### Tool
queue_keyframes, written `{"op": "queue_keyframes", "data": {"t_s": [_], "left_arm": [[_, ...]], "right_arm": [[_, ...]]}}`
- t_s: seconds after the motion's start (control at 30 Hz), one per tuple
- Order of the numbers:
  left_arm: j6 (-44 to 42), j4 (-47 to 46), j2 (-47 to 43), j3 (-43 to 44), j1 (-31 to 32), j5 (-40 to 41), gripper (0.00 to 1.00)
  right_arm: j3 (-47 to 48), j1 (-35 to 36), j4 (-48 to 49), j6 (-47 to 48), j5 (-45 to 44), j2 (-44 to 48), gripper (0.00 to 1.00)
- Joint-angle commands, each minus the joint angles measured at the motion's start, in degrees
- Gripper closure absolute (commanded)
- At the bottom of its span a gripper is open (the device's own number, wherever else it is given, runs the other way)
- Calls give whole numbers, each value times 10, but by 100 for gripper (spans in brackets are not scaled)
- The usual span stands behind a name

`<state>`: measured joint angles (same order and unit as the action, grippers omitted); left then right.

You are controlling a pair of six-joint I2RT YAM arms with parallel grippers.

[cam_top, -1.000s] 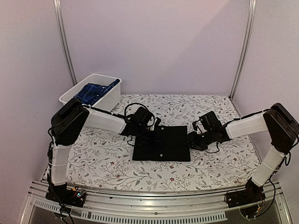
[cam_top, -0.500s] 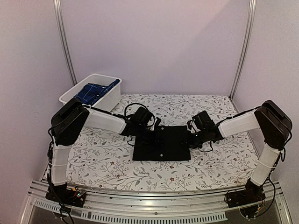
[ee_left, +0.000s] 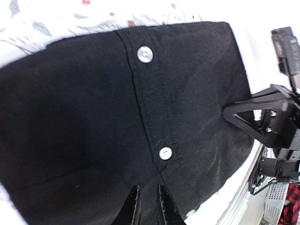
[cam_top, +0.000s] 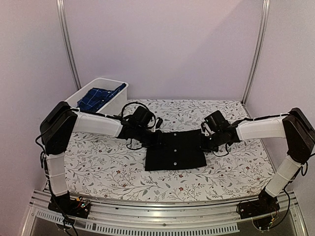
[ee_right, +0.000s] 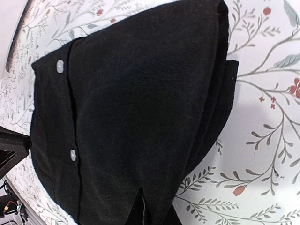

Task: Fold and stack the long sleeve shirts
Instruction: Pick up the square-folded shirt from the center of the board, then turn over the square-folded shirt at the center of the board.

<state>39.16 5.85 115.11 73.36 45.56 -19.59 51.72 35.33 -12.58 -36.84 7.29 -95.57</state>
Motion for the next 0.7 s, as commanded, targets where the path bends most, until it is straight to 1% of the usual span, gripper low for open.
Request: {"op": "queue_keyframes", "data": {"t_s": [0.0, 0.2, 0.37, 0.5, 0.63, 0.67], "left_arm": [[-18, 33, -20, -16, -20, 27, 88], [-12, 26, -5, -5, -14, 23, 88], [-1, 27, 35, 55, 8, 21, 89], [24, 23, 74, 100, 21, 22, 90], [38, 14, 83, 128, 31, 18, 90], [40, 13, 79, 131, 31, 18, 90]], "right_arm": [[56, -10, -73, 39, -17, 38, 100], [129, -13, -155, 55, -9, 53, 100], [169, -28, -205, 65, 9, 65, 100], [195, -60, -235, 68, 60, 79, 100], [209, -102, -255, 86, 115, 106, 99], [213, -114, -268, 93, 120, 109, 100]]}}
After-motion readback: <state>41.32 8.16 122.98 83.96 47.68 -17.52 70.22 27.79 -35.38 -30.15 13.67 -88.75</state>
